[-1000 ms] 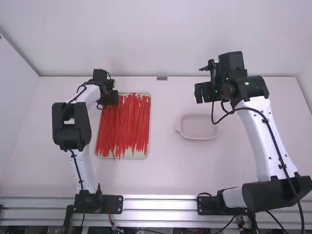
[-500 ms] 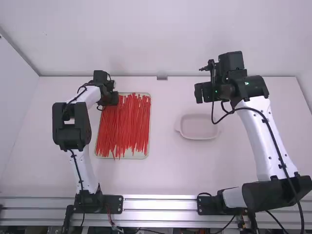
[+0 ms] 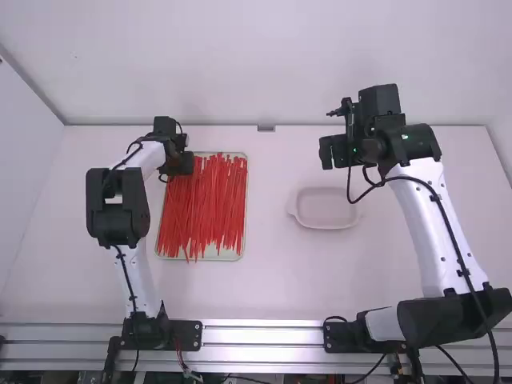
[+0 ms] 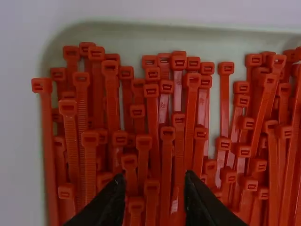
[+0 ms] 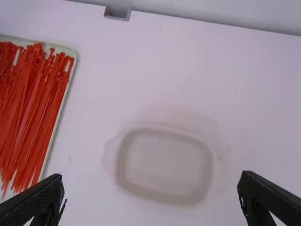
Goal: Fasten the cable tie
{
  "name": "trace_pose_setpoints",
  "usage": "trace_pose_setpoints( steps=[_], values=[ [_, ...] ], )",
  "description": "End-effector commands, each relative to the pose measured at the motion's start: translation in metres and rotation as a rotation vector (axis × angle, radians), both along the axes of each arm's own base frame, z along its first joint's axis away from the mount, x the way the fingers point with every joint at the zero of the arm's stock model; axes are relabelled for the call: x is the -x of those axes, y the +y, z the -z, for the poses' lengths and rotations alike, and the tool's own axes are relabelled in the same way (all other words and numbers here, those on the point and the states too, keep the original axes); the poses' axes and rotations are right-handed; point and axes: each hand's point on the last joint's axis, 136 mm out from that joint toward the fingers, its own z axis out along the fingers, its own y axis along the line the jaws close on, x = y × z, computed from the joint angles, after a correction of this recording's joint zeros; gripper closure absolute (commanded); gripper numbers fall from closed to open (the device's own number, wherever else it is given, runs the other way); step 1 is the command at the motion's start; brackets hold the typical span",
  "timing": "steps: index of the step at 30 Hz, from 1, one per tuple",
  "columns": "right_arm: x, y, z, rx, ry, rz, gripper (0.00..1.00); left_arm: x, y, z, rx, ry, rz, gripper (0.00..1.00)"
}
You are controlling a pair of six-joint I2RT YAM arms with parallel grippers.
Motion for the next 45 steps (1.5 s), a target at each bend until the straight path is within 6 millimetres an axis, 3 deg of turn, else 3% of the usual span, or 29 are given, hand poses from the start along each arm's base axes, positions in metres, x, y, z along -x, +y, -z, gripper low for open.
trace_pose_setpoints(
  steps=[1, 22, 35, 45],
  values=[
    [-0.004, 0.001, -0.008, -0.003, -0.021, 0.003, 0.02, 0.005, -0.004, 0.01, -0.01, 0.026, 0.038, 0.66],
    [-0.002, 0.004, -0.008, -0.002, -0.017, -0.006, 0.02, 0.011, -0.007, 0.022, -0.026, 0.026, 0.067, 0.67],
    [-0.001, 0.004, -0.007, -0.001, -0.013, -0.007, 0.02, 0.012, -0.007, 0.023, -0.027, 0.034, 0.067, 0.76],
    [-0.002, 0.003, -0.007, -0.001, -0.013, -0.004, 0.02, 0.005, -0.007, 0.02, -0.041, 0.002, 0.095, 0.73]
  ],
)
